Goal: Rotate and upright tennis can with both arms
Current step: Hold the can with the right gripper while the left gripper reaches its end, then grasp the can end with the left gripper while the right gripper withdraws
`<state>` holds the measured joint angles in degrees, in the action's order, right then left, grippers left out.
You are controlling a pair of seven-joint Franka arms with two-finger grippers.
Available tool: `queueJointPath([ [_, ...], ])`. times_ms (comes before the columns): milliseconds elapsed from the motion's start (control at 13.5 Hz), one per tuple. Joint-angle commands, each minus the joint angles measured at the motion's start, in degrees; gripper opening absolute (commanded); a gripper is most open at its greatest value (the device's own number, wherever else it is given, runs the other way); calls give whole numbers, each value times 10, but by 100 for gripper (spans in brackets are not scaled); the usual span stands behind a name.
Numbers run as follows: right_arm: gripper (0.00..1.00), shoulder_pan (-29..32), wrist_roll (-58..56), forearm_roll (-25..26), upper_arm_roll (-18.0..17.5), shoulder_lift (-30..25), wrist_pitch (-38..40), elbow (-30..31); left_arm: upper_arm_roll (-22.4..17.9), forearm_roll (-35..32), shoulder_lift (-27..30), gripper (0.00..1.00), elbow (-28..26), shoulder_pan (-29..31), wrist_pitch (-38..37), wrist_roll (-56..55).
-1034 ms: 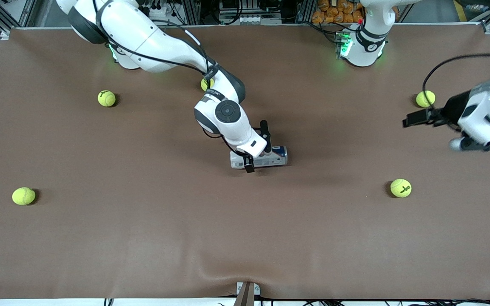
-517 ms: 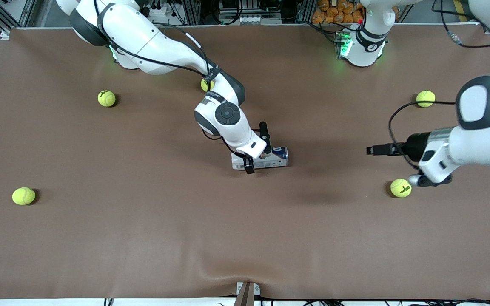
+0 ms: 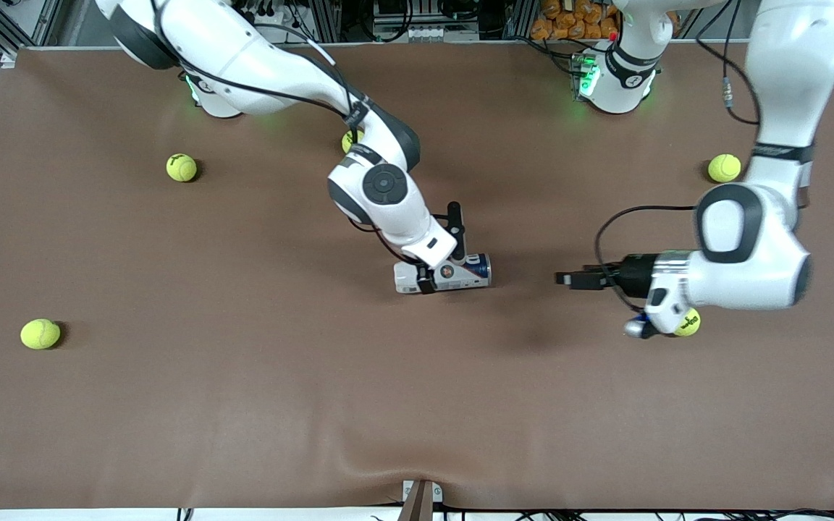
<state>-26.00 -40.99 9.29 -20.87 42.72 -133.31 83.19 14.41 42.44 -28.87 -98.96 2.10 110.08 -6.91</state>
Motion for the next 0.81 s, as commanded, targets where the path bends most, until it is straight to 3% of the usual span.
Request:
queueJointPath([
  [0, 100, 68, 76, -22, -6, -75, 65, 19, 1, 70, -20, 100, -17, -27, 31, 7],
  [222, 100, 166, 183, -21, -6, -112, 103, 20, 3, 118, -22, 100, -70, -41, 92, 22],
  [443, 100, 260, 242, -22, -7, -154, 112, 24, 3, 275, -51, 100, -117, -38, 107, 170],
  [517, 100, 290, 267, -22, -8, -173, 144, 23, 3, 316, -65, 100, -121, -39, 107, 219],
  [739, 100, 360, 303, -25, -4, -240, 274, 22, 3, 349, -87, 100, -122, -45, 113, 249],
])
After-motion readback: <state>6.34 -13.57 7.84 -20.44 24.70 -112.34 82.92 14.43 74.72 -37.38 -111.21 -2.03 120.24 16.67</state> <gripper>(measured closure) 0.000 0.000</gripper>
